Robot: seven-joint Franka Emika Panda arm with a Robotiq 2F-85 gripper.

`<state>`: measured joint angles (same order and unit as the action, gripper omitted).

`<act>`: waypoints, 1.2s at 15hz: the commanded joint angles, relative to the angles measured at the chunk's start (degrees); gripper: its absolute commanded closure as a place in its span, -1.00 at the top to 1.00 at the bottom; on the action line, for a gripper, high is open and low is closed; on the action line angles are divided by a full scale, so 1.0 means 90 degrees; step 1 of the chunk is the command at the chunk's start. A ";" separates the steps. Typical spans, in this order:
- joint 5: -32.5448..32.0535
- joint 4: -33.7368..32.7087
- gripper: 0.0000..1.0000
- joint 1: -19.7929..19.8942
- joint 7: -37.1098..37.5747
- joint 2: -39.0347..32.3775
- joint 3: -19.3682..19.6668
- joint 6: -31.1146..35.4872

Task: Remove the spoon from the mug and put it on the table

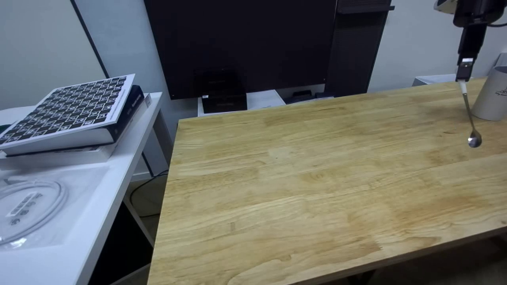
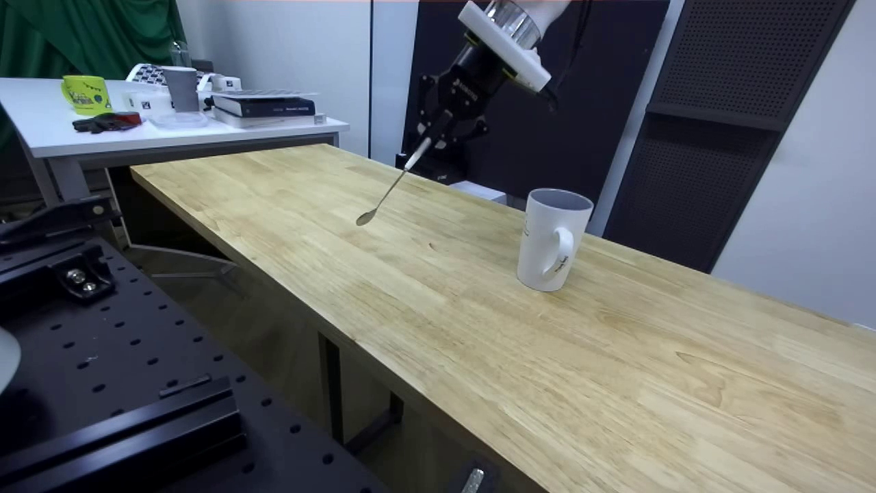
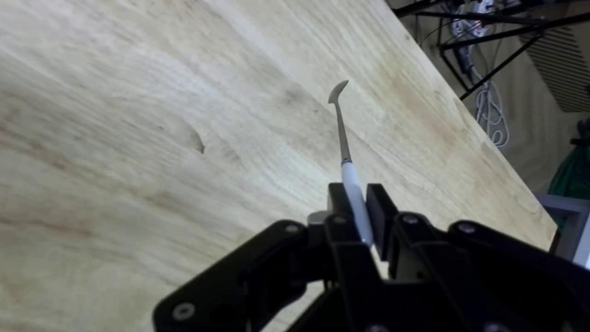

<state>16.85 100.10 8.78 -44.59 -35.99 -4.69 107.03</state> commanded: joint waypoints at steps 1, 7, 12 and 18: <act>0.0210 -0.0893 -0.92 0.0246 0.0027 -0.0953 -0.0075 -0.0768; 0.0190 -0.1365 -0.92 0.0326 0.0185 -0.1496 0.0071 -0.1143; 0.0129 -0.1759 -0.92 0.0362 0.0347 -0.1901 0.0215 -0.1249; -0.0148 -0.1870 -0.92 0.0180 0.0686 -0.2103 0.0353 -0.0716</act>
<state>17.64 89.49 10.20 -41.93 -49.42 -0.99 99.67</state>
